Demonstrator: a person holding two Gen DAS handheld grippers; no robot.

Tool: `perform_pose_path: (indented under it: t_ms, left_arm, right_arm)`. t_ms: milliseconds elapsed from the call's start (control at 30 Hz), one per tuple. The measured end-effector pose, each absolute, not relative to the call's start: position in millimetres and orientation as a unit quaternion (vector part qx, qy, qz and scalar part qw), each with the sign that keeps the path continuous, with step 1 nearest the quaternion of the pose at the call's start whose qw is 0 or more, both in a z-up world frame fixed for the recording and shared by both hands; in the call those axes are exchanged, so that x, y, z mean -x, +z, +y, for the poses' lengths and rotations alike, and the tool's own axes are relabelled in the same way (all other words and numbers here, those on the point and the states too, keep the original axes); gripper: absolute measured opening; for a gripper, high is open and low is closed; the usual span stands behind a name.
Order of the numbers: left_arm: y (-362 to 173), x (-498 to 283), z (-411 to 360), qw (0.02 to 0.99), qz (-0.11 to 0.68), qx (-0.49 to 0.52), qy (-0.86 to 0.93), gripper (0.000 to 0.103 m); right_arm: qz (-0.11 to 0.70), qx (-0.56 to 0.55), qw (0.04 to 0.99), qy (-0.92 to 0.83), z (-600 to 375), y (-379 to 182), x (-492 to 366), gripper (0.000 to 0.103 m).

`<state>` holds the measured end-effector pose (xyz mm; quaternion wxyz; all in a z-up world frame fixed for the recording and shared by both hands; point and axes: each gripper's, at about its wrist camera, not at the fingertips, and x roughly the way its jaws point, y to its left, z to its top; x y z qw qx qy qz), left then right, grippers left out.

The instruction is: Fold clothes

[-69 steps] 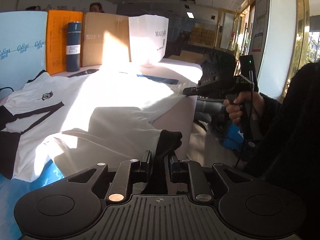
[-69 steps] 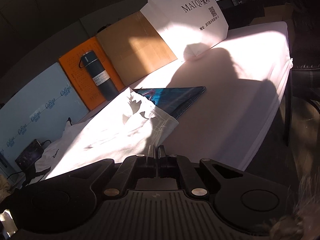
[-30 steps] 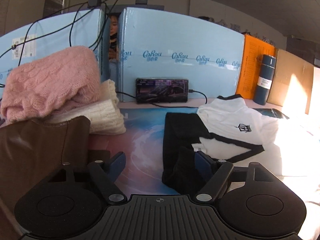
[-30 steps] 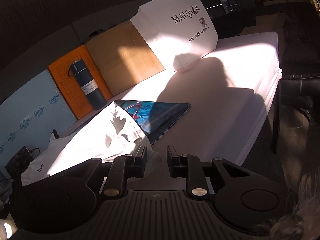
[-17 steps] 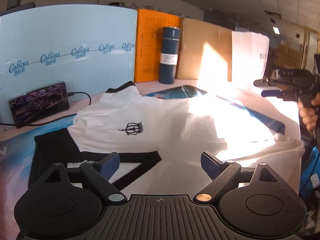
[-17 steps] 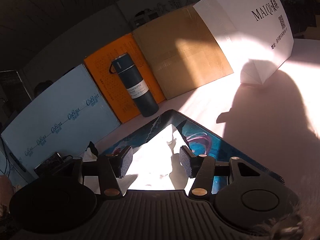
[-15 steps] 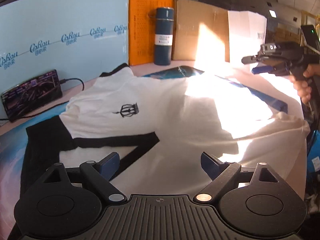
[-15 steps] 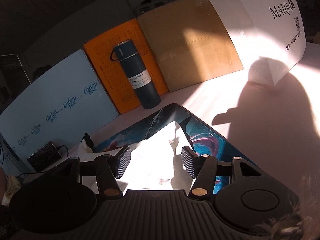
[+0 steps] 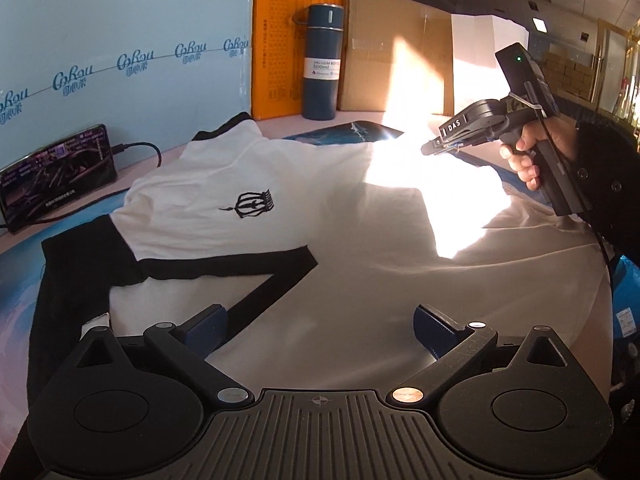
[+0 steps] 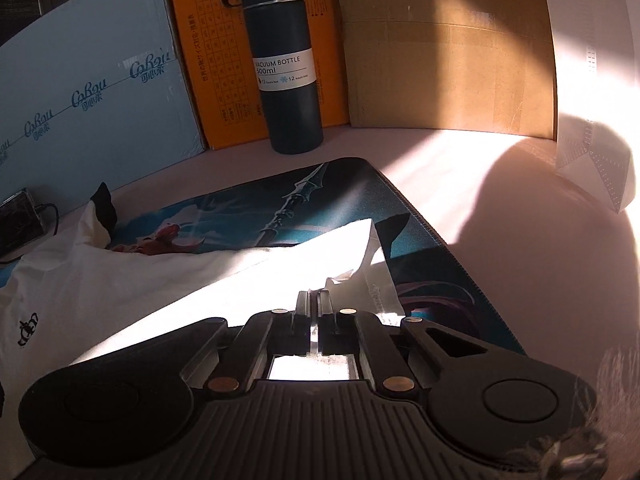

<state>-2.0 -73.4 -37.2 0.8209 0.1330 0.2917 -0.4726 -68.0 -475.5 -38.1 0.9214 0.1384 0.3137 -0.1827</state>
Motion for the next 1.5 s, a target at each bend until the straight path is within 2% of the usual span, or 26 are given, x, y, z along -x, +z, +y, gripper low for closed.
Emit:
perform_pose_path:
  t_ms: [167, 333, 400, 467, 567, 633, 667, 833, 933, 1167, 1300, 1333, 1400, 1433, 1467, 1500]
  left_arm:
    - [-37.4, -0.2, -73.6, 0.82, 0.293, -0.13, -0.474, 0.101]
    - [-37.5, 1.1, -73.7, 0.82, 0.292, -0.133, -0.473, 0.102]
    - [-37.6, 1.1, -73.8, 0.82, 0.292, -0.133, -0.473, 0.102]
    - [-37.7, 1.1, -73.9, 0.82, 0.292, -0.132, -0.473, 0.102]
    - [-37.6, 1.7, -74.3, 0.82, 0.292, -0.132, -0.473, 0.102]
    - [-37.5, 1.8, -74.3, 0.82, 0.292, -0.132, -0.473, 0.102]
    - [-37.5, 1.9, -74.4, 0.82, 0.292, -0.132, -0.473, 0.102]
    - [-37.6, 2.8, -74.8, 0.821, 0.291, -0.133, -0.473, 0.102]
    - [-37.4, 3.0, -74.5, 0.821, 0.291, -0.132, -0.473, 0.102]
    - [-33.9, 2.9, -69.7, 0.82, 0.283, -0.111, -0.485, 0.102]
    - [-33.6, 7.2, -70.7, 0.819, 0.278, -0.116, -0.488, 0.102]
    - [-33.4, 7.1, -70.3, 0.82, 0.277, -0.115, -0.487, 0.102]
    - [-33.1, 7.0, -69.2, 0.822, 0.276, -0.112, -0.486, 0.102]
    - [-33.2, 7.1, -69.3, 0.822, 0.276, -0.113, -0.486, 0.102]
    - [-33.3, 7.4, -69.5, 0.822, 0.276, -0.114, -0.486, 0.102]
    - [-33.4, 7.6, -69.7, 0.821, 0.276, -0.115, -0.486, 0.102]
  right_arm:
    - [0.274, -0.131, 0.933, -0.192, -471.4, -18.5, 99.0, 0.003]
    - [0.303, -0.157, 0.919, -0.199, -481.5, -31.8, 102.9, 0.004]
    - [0.288, -0.187, 0.918, -0.2, -486.7, -31.9, 110.1, 0.01]
    - [0.269, -0.208, 0.918, -0.203, -488.3, -27.4, 121.0, 0.03]
    - [0.241, -0.212, 0.926, -0.201, -479.1, -13.5, 146.0, 0.038]
    - [0.24, -0.213, 0.929, -0.184, -469.2, -10.9, 160.1, 0.045]
    - [0.245, -0.214, 0.929, -0.176, -465.4, -12.3, 163.8, 0.046]
    - [0.291, -0.212, 0.917, -0.17, -452.7, -34.7, 158.9, 0.044]
    - [0.281, -0.205, 0.923, -0.164, -447.0, -36.3, 164.6, 0.009]
    - [0.227, -0.19, 0.939, -0.178, -428.5, -11.0, 203.2, 0.007]
    - [0.232, -0.186, 0.935, -0.193, -424.3, -12.7, 215.1, 0.007]
    - [0.232, -0.192, 0.933, -0.2, -424.0, -15.7, 218.7, 0.009]
    - [0.221, -0.208, 0.929, -0.211, -423.9, -19.7, 229.0, 0.022]
    - [0.21, -0.219, 0.928, -0.214, -424.2, -20.4, 235.9, 0.036]
    - [0.199, -0.231, 0.927, -0.217, -424.6, -21.1, 242.8, 0.04]
    - [0.193, -0.234, 0.926, -0.224, -423.1, -20.7, 249.5, 0.041]
